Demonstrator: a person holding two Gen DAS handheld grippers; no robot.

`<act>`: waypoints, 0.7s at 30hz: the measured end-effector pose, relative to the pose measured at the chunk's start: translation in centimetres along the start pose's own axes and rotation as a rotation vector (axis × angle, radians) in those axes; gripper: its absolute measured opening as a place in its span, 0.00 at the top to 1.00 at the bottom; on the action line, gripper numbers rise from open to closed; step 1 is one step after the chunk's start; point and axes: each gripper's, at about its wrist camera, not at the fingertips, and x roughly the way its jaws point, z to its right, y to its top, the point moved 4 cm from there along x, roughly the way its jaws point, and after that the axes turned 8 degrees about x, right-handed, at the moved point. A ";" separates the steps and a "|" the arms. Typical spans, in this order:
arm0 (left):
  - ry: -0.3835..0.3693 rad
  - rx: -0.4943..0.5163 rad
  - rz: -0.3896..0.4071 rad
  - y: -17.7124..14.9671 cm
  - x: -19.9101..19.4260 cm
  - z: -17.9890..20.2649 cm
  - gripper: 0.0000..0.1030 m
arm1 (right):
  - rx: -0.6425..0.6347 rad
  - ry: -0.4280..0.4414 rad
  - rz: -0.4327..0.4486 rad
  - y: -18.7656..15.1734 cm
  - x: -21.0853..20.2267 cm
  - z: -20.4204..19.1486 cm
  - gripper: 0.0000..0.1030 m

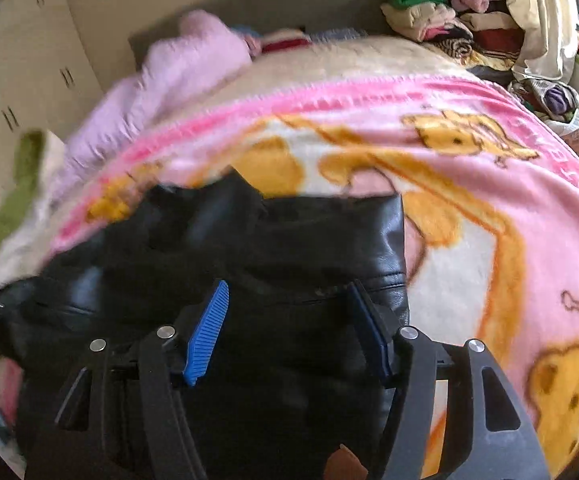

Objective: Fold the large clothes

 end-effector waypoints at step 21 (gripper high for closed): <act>0.070 0.002 -0.034 -2.0 0.0 -1.3 0.58 | 0.009 0.118 -0.003 -2.3 -4.9 0.0 0.32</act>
